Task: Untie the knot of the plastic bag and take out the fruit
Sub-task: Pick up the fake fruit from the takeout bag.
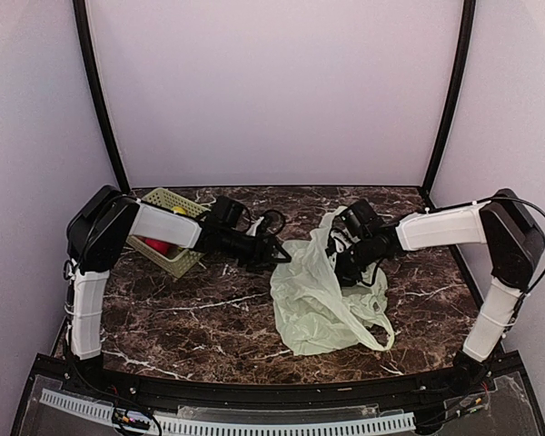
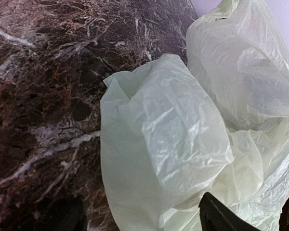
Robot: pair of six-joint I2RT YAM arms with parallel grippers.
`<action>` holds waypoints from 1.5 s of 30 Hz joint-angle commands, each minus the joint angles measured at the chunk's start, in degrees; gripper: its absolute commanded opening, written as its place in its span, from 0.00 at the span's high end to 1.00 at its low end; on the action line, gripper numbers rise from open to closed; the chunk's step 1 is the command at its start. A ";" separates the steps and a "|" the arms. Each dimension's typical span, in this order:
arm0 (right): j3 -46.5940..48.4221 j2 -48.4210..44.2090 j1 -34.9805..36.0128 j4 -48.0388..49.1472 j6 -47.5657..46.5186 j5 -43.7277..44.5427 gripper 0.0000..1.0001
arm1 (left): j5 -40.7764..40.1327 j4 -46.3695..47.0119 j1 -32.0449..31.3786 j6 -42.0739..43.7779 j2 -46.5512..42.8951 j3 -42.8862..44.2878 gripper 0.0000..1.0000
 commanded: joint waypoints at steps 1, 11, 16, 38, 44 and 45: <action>1.63 1.19 0.47 -1.52 0.19 0.99 0.60 | 1.46 1.09 -1.01 -1.85 0.73 0.75 0.47; 1.29 0.43 0.40 -3.07 1.81 4.14 0.45 | -0.11 -0.34 -0.86 -1.90 0.70 0.53 0.99; 0.50 -0.40 0.04 -3.79 3.15 5.96 0.41 | -1.04 -2.51 -0.25 -0.79 0.15 0.67 0.99; -2.41 -2.82 -1.90 -0.06 4.95 4.95 0.55 | -1.30 -4.53 1.31 2.66 -2.60 -1.27 0.99; -6.06 -11.53 -1.90 5.44 4.70 5.56 0.62 | -3.39 -4.60 2.26 2.73 -3.99 -2.40 0.99; -6.28 -13.32 -1.90 5.86 4.45 5.94 0.63 | -3.44 -4.17 2.70 2.58 -4.19 -2.60 0.99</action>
